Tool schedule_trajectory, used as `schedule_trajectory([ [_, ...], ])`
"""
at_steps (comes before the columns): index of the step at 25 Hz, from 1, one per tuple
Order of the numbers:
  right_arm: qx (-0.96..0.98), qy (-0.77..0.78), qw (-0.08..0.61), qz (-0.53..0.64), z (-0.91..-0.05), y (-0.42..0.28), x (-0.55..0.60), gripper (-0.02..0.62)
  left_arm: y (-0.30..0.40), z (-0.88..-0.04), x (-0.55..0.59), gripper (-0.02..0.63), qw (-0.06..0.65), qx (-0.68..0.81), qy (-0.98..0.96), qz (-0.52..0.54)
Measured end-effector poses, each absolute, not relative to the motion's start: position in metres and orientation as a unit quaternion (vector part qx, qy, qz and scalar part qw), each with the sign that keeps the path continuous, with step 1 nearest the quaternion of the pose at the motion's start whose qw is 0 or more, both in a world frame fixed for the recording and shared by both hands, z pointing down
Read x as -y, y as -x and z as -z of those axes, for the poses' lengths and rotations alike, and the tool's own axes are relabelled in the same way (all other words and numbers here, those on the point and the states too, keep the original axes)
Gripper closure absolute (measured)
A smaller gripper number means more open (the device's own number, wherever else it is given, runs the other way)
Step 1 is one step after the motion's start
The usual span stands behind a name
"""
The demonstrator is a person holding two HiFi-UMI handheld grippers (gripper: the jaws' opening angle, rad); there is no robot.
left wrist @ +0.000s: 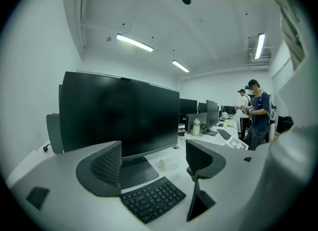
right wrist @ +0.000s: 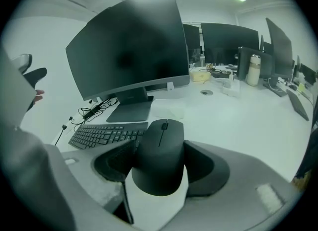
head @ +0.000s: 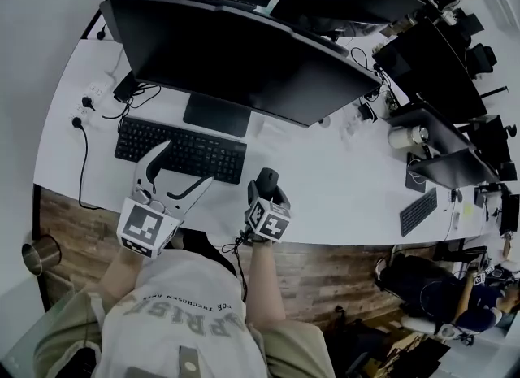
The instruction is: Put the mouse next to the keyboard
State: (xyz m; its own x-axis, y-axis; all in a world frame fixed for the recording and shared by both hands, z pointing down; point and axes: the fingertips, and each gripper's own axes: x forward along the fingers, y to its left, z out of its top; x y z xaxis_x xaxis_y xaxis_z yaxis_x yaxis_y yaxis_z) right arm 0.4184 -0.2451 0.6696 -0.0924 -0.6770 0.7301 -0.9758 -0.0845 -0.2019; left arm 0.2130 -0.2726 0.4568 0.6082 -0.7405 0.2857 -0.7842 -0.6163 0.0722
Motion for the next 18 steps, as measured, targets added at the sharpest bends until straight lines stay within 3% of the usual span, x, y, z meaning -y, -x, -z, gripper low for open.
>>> schedule_trajectory([
  [9, 0.66, -0.593, 0.285, -0.363, -0.714, -0.42, 0.273, 0.288, -0.215, -0.466, 0.276, 0.221, 0.102, 0.451, -0.877, -0.129],
  [18, 0.654, -0.577, 0.323, -0.368, -0.739, -0.424, 0.286, 0.288, -0.206, -0.475, 0.287, 0.221, 0.115, 0.468, -0.865, -0.136],
])
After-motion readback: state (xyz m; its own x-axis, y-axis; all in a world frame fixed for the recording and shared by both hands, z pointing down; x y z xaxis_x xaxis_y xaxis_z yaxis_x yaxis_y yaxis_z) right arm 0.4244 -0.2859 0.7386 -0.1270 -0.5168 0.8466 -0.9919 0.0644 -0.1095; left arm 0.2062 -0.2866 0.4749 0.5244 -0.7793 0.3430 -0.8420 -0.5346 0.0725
